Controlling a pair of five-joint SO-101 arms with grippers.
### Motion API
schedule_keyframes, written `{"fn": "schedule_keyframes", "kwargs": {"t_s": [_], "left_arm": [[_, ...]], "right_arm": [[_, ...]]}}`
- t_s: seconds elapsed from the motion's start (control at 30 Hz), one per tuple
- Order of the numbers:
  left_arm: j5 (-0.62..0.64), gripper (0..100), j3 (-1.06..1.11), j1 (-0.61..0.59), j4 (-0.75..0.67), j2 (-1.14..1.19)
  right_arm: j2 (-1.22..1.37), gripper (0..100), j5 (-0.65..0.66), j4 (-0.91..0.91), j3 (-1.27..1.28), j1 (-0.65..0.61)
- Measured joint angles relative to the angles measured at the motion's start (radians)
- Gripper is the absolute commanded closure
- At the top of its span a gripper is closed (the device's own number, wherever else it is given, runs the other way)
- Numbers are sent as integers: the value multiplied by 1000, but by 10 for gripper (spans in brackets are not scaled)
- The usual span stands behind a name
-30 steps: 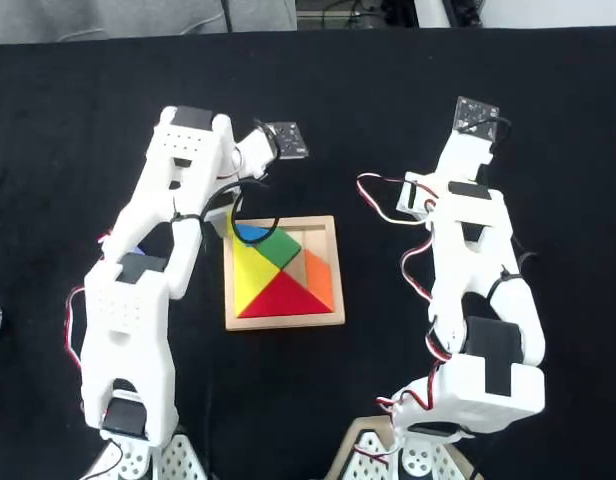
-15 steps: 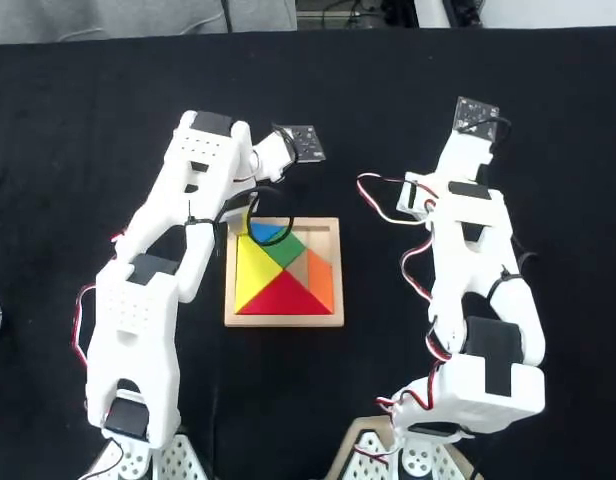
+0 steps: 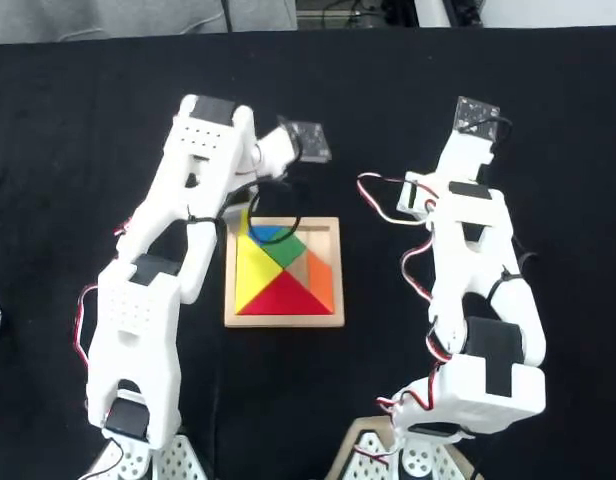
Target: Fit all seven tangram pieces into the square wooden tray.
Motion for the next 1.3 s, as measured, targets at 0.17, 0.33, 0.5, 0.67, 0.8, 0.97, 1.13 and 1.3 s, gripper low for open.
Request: {"fn": "schedule_keyframes", "kwargs": {"t_s": [0.17, 0.33, 0.5, 0.67, 0.8, 0.97, 1.13, 1.3], "left_arm": [[187, 791, -104, 0, 11, 0], [384, 791, -219, -87, 103, -46], [555, 791, -227, -267, 110, -183], [687, 791, -137, -453, 112, -324], [689, 791, 51, -617, 114, -439], [582, 791, 281, -807, 112, -597], [542, 787, 345, -893, 52, -720], [562, 787, 450, -807, 28, -740]], "right_arm": [[0, 987, 0, 0, 0, 0], [0, 987, 0, 0, 0, 0], [0, 987, 0, -3, 6, 0], [0, 987, 0, -3, 6, 0], [0, 987, 0, -6, 17, -2], [0, 987, 0, -6, 18, -6], [0, 987, 0, -9, 18, -8], [0, 987, 0, -9, 18, -8]]}}
